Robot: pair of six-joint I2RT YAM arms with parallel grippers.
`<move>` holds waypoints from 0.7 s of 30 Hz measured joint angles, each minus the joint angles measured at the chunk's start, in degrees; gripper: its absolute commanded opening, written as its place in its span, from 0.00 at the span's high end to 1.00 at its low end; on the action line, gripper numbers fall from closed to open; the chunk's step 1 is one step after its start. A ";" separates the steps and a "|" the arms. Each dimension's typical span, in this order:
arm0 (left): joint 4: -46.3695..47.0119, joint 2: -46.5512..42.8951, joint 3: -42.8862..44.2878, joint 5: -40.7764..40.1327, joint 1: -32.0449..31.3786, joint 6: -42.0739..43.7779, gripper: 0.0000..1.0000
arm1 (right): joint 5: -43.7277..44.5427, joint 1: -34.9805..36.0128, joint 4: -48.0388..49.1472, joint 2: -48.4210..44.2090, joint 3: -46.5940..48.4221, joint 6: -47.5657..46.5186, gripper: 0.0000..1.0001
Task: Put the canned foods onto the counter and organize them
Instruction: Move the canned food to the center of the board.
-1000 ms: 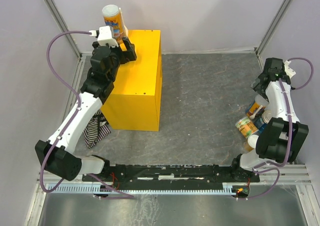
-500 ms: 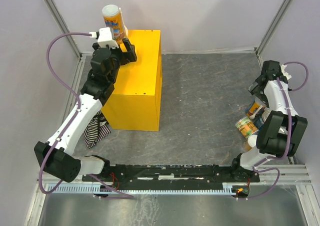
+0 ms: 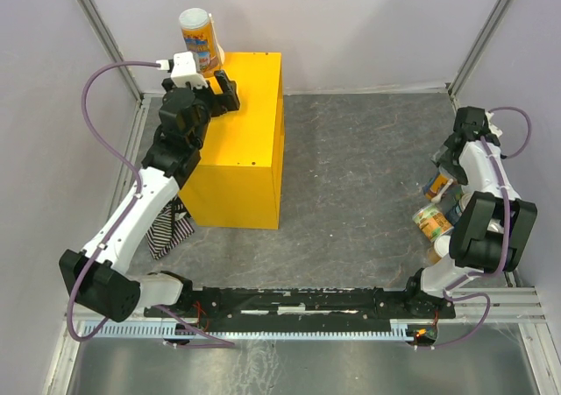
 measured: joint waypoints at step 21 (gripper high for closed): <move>3.10 -3.67 -3.96 -0.09 -0.22 -2.10 0.00 | -6.58 21.79 -1.44 1.14 9.73 -7.63 0.80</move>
